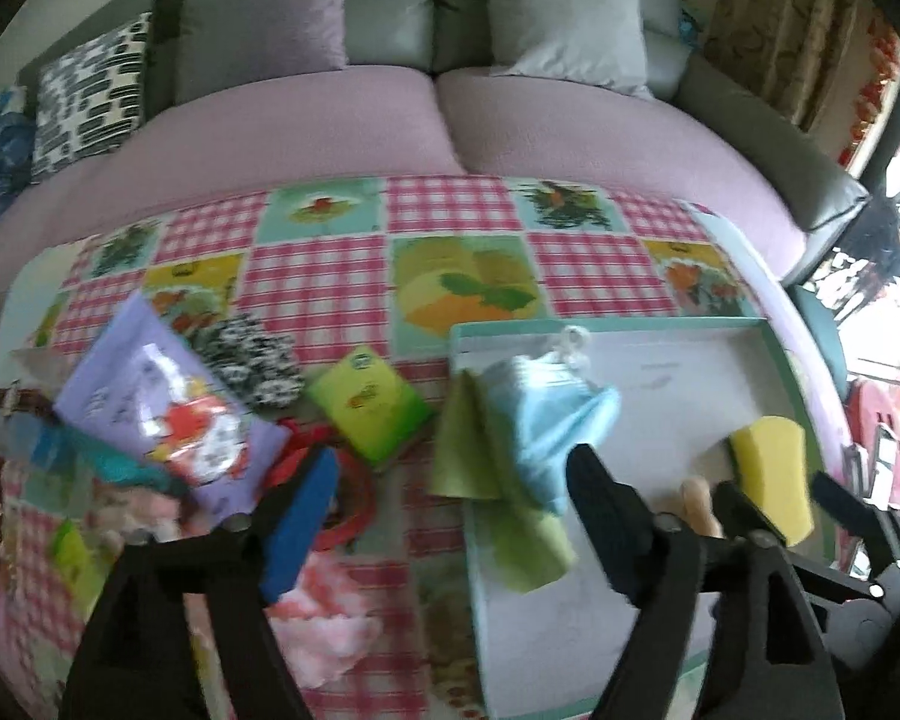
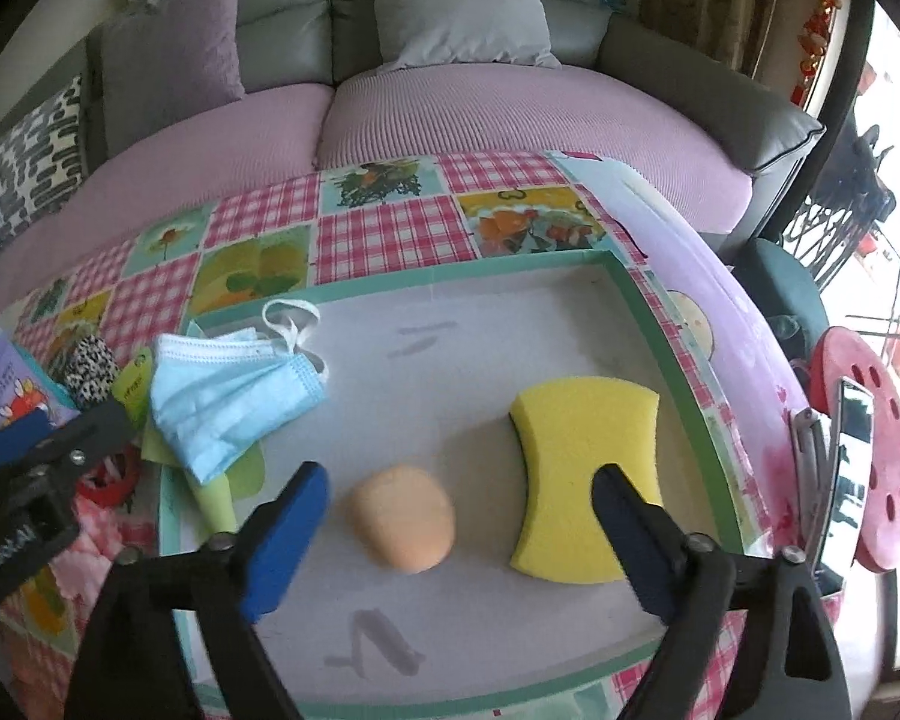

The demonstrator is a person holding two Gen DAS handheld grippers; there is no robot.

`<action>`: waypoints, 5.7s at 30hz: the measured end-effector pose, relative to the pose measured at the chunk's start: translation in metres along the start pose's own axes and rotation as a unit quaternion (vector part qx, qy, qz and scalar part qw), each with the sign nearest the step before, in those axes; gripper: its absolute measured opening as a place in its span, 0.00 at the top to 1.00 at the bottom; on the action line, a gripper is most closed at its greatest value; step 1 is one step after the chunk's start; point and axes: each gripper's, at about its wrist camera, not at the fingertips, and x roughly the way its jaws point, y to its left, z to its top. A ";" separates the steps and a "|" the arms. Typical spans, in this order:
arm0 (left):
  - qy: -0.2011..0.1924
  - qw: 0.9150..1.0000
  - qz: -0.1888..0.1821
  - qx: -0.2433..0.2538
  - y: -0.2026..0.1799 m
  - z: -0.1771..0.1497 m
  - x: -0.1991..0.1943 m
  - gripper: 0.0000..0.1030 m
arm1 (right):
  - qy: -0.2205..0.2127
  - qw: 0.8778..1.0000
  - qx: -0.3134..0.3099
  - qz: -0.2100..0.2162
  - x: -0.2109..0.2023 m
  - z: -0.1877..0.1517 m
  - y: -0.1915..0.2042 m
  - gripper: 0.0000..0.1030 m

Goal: Organize soft objects
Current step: 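Release the puff in the tray with the right gripper while the left releases the mask, then grasp the pink floral cloth with the right gripper while the left grasps the green tissue pack, then carry the floral cloth with the right gripper over the tray while the left carries the tissue pack there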

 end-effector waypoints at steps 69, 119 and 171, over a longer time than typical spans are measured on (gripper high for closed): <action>0.049 0.956 0.066 -0.283 0.276 -0.094 -0.009 0.17 | -0.005 0.954 -0.194 0.230 -0.021 -0.060 0.246 0.19; -0.018 0.967 0.052 -0.248 0.272 -0.082 -0.031 0.42 | -0.040 0.947 -0.194 0.254 -0.041 -0.057 0.249 0.91; -0.084 0.996 -0.019 -0.005 0.026 -0.027 -0.070 0.41 | -0.133 0.970 0.064 0.192 -0.075 -0.009 0.002 0.91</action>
